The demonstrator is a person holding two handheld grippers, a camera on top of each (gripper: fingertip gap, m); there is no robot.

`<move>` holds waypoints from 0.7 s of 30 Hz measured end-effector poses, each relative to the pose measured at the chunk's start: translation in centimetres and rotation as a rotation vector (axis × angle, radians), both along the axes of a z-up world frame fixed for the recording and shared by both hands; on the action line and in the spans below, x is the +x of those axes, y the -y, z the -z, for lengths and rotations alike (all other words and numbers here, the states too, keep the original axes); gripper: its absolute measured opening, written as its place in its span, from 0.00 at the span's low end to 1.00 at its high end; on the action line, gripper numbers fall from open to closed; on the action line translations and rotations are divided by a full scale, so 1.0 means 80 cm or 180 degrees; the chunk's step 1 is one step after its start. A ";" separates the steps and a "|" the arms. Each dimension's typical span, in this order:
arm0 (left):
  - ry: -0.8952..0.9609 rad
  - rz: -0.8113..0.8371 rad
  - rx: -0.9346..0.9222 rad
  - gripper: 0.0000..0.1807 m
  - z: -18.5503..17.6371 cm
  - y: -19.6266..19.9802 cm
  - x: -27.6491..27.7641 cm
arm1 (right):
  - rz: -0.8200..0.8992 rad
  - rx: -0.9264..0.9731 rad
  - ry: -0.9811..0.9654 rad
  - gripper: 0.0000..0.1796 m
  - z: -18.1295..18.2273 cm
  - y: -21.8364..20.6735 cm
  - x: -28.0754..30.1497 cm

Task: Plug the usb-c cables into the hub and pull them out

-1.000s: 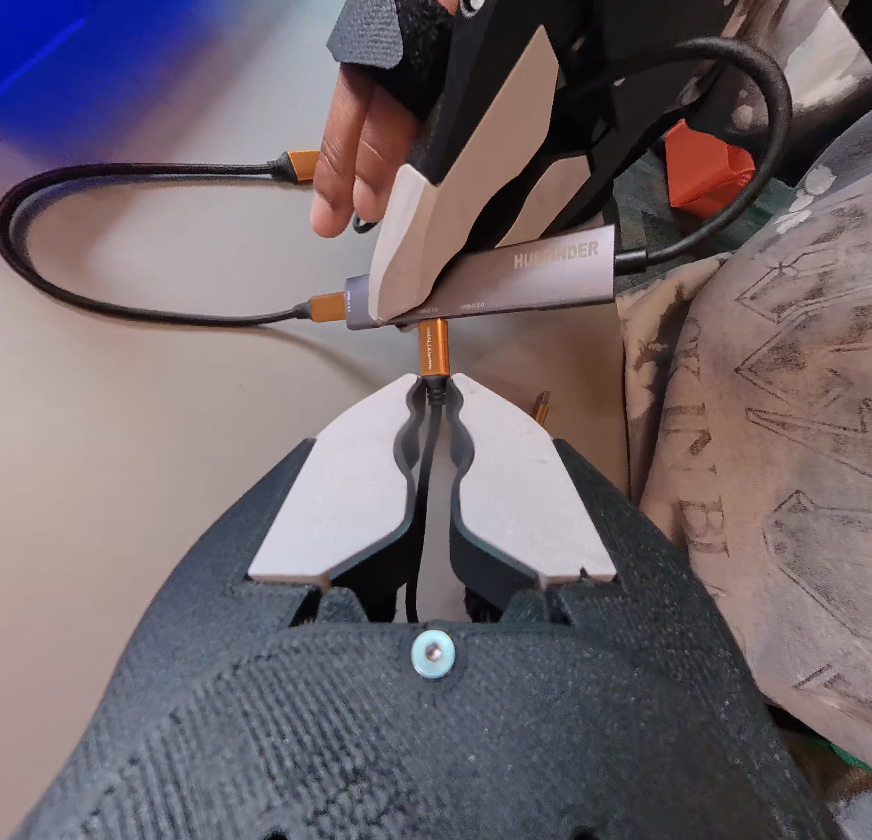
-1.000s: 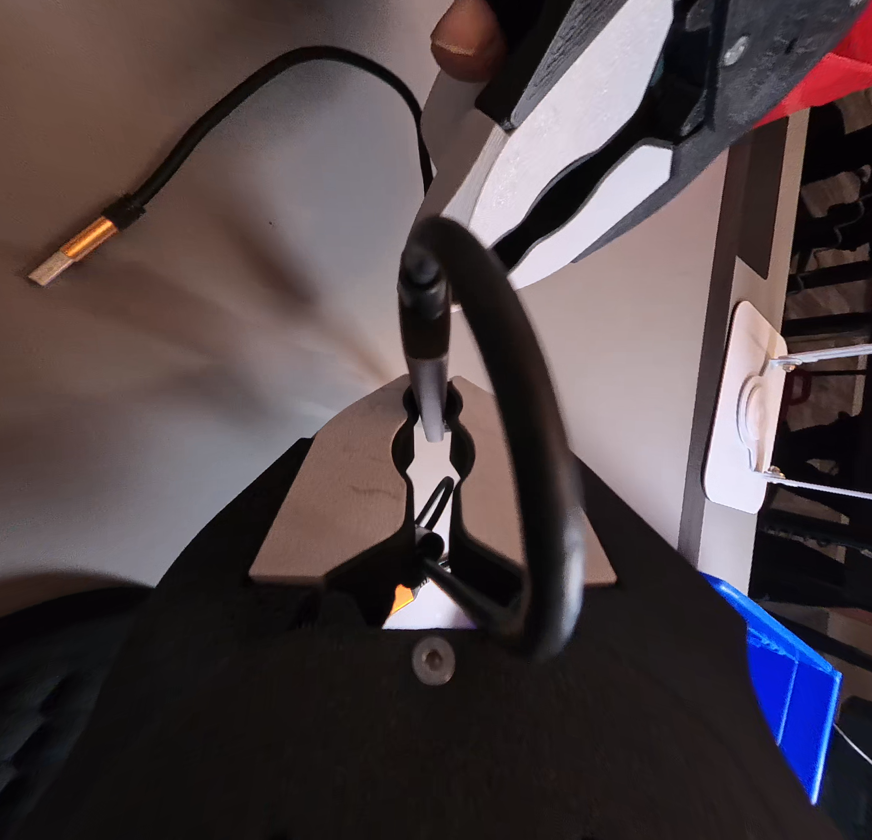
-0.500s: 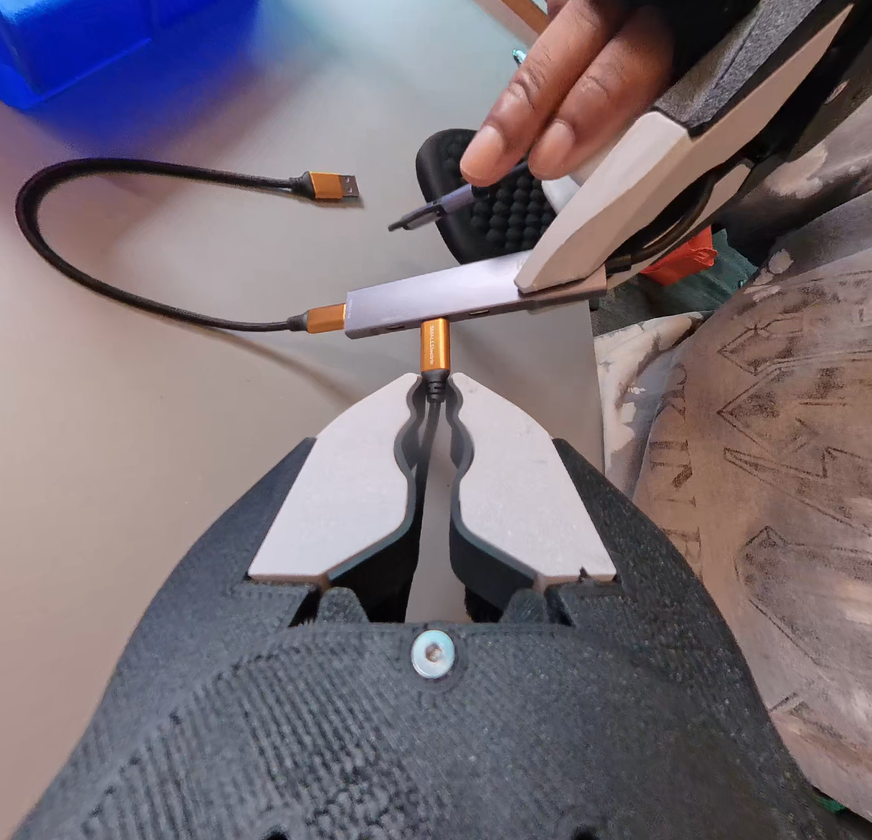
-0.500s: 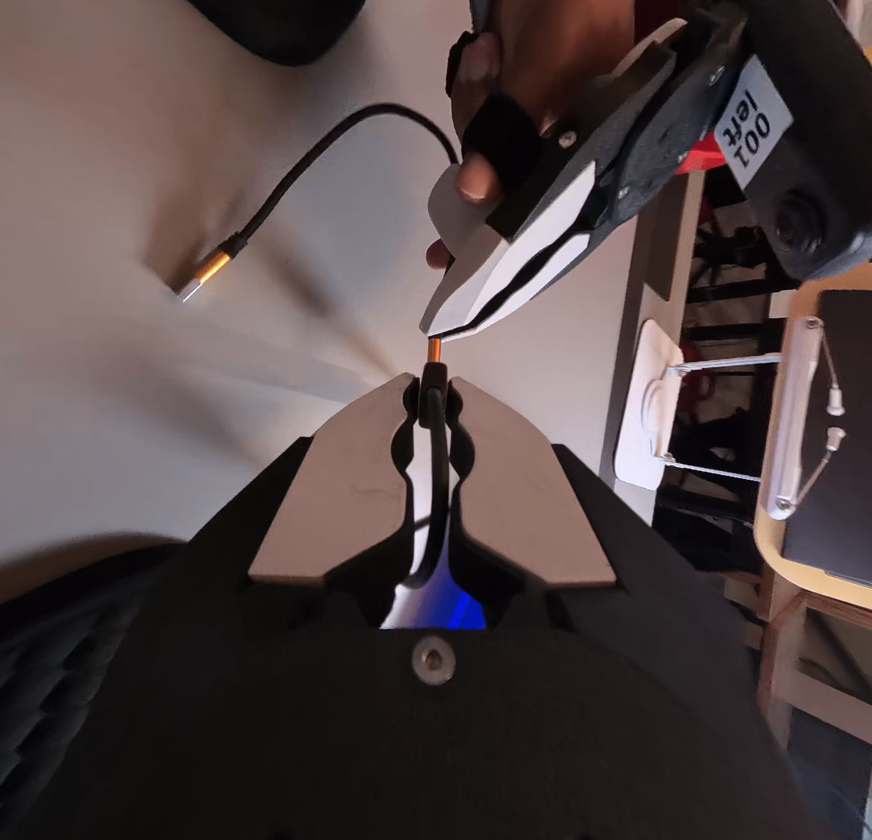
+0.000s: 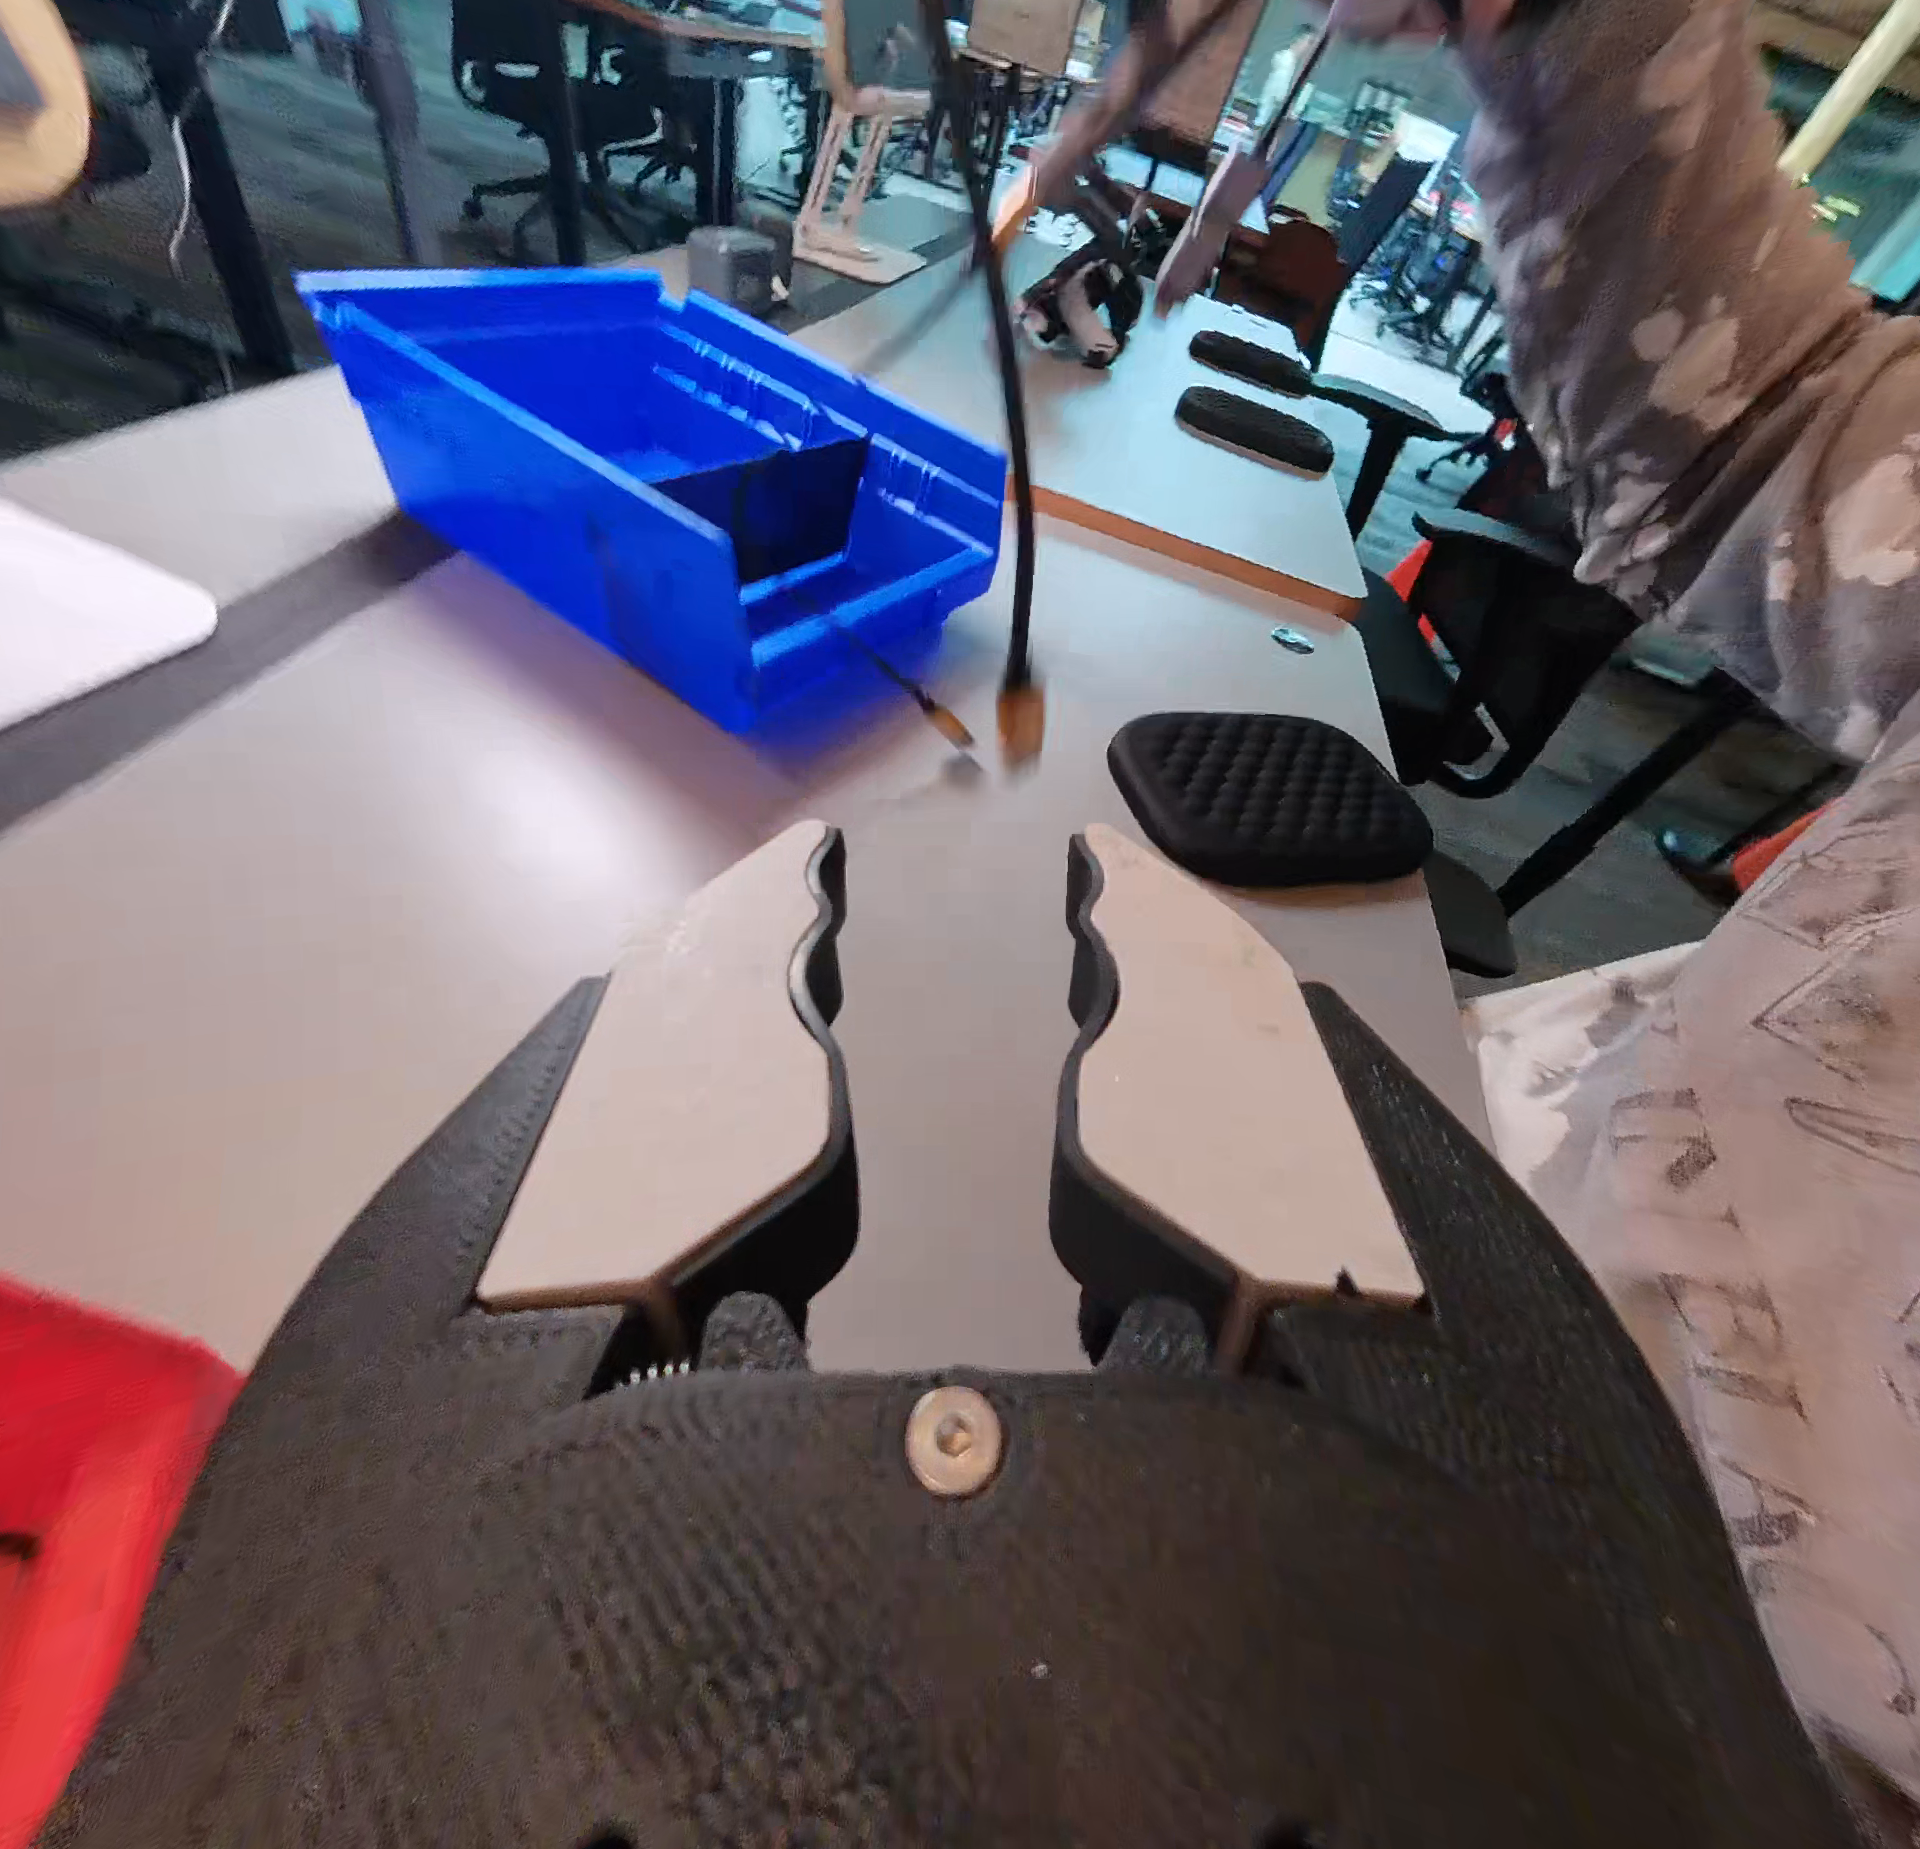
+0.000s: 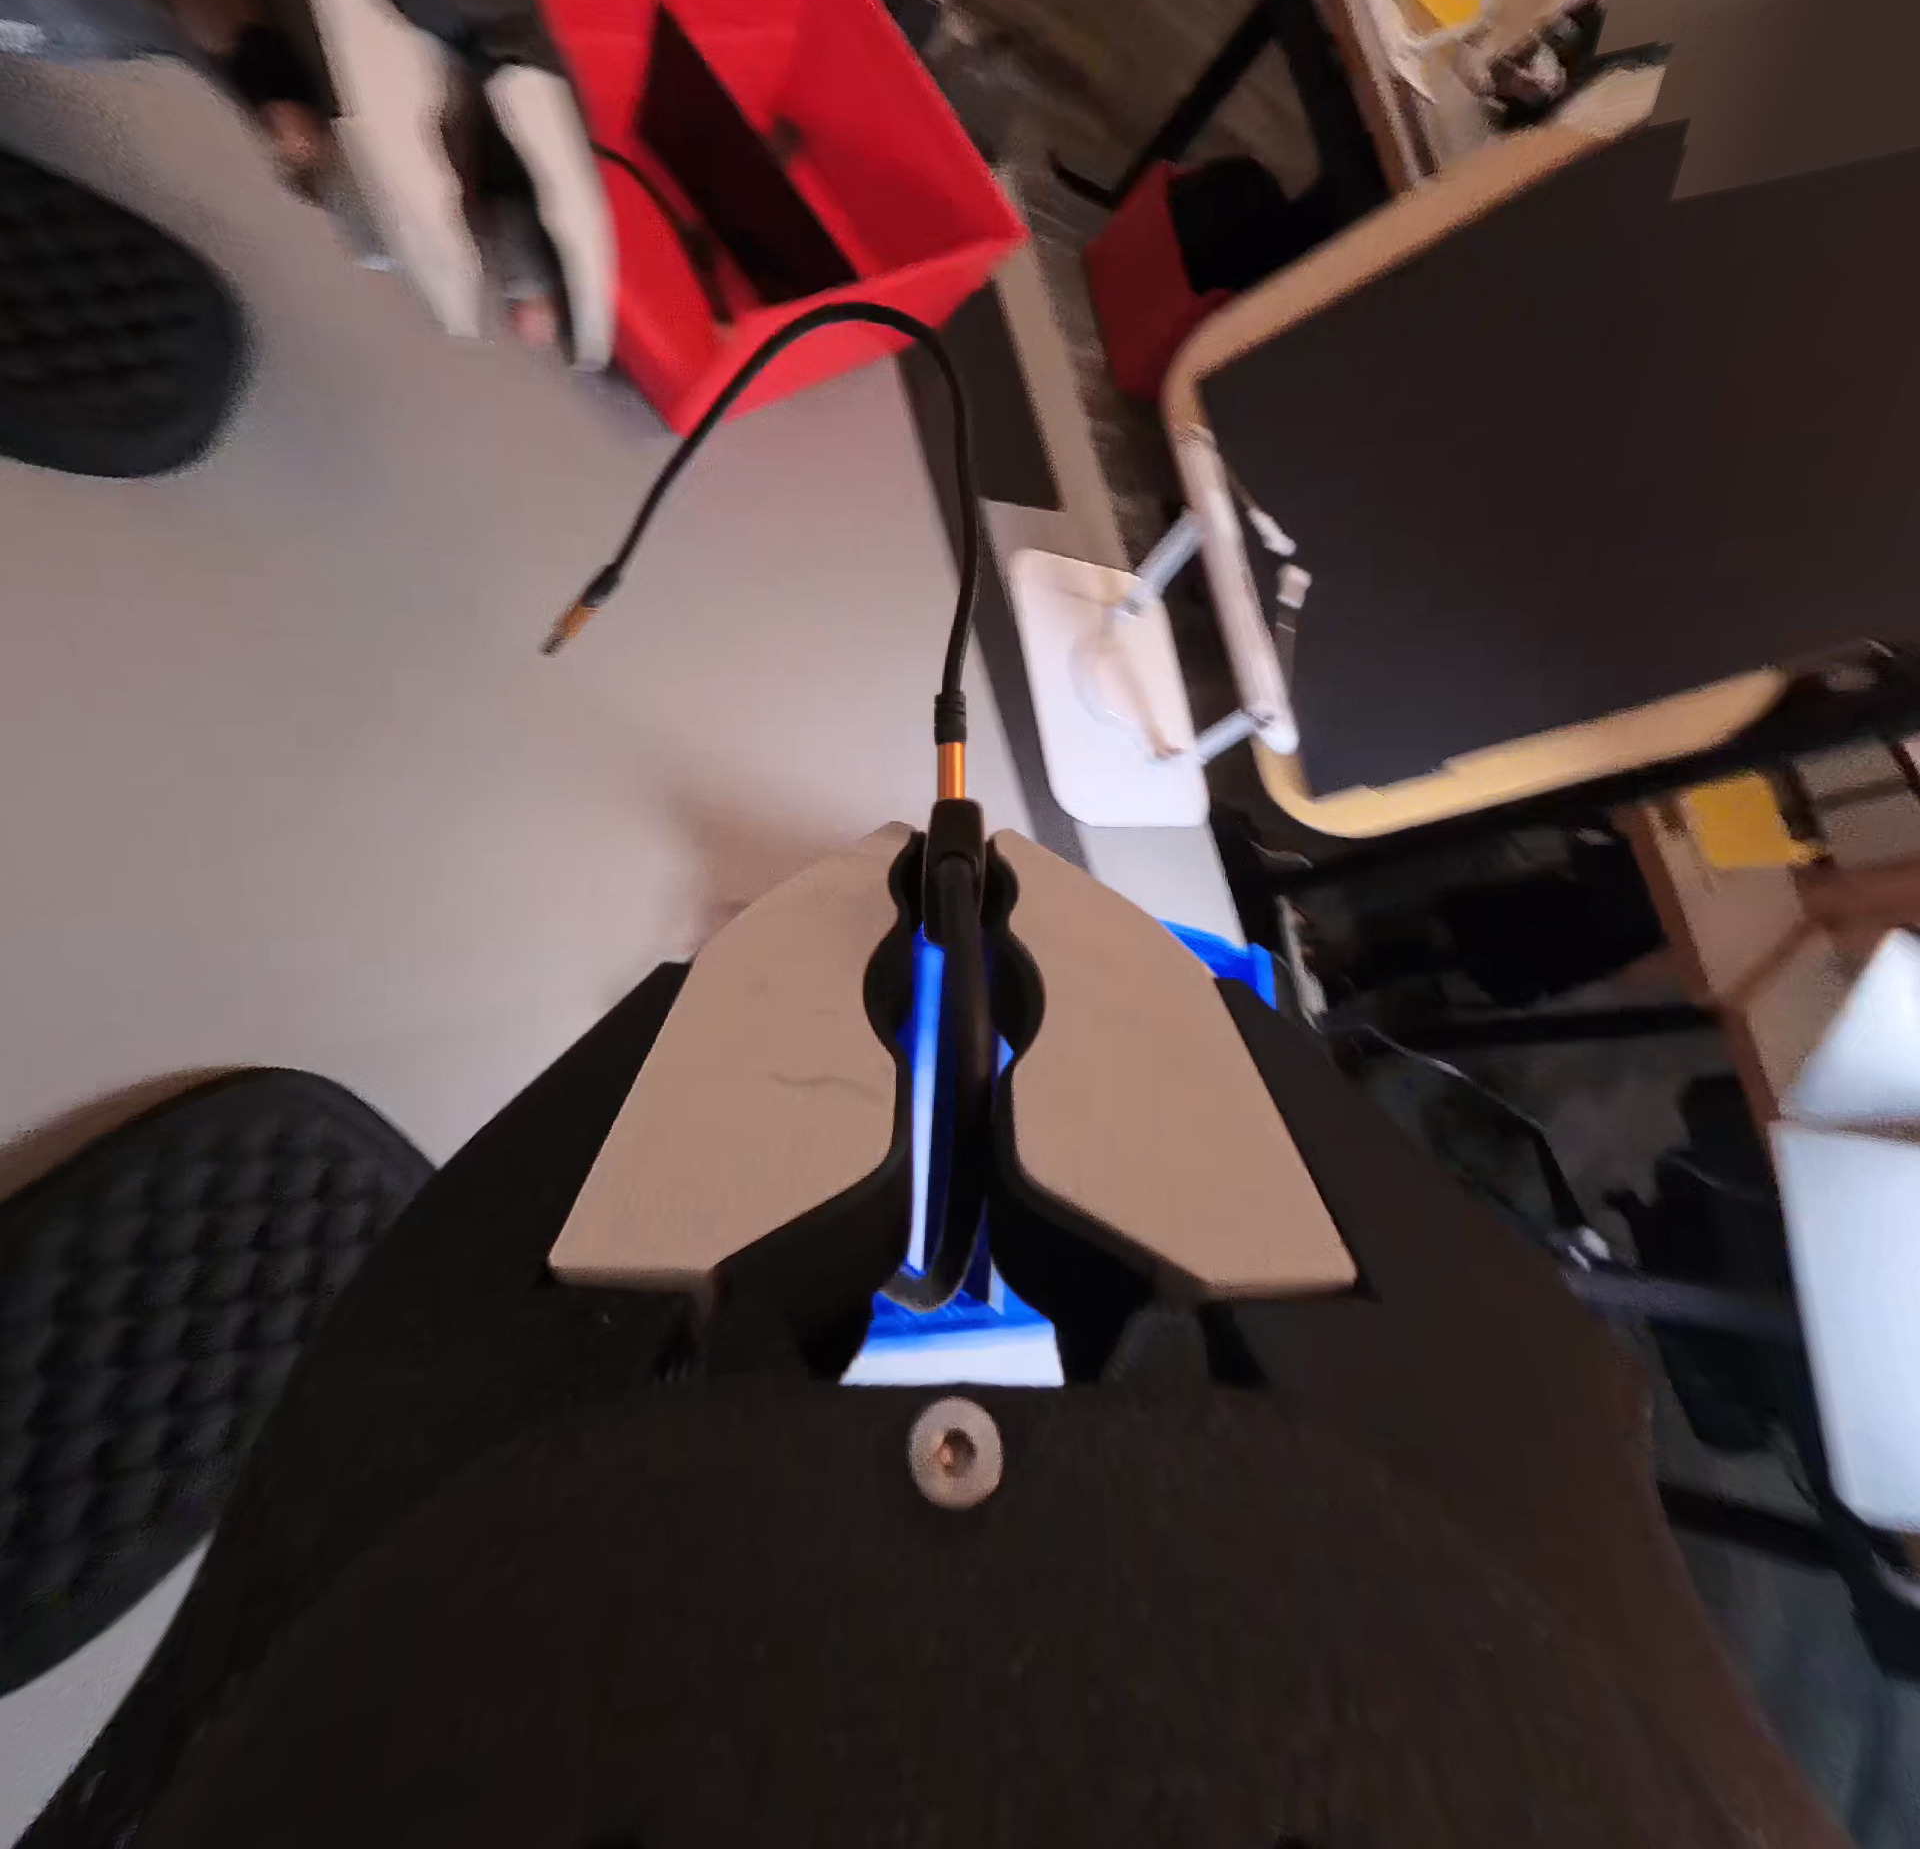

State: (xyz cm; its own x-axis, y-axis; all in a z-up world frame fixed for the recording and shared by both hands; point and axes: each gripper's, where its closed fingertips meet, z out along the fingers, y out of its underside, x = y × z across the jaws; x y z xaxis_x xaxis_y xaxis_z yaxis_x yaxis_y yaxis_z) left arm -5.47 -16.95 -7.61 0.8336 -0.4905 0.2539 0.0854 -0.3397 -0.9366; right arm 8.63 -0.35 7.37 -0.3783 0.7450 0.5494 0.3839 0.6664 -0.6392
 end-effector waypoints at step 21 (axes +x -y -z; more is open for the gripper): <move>-0.0141 -0.0040 -0.0459 0.20 0.121 0.025 0.014 | 0.1355 -0.1029 -0.0144 0.05 0.088 -0.261 -0.084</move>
State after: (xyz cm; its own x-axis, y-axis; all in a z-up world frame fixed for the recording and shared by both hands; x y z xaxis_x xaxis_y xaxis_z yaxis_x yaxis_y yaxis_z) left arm -4.31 -18.97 -17.32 0.8515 -0.4409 0.2837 0.0501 -0.4702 -0.8811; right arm 1.90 20.52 0.30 0.0128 0.9613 0.2752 0.5445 0.2242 -0.8083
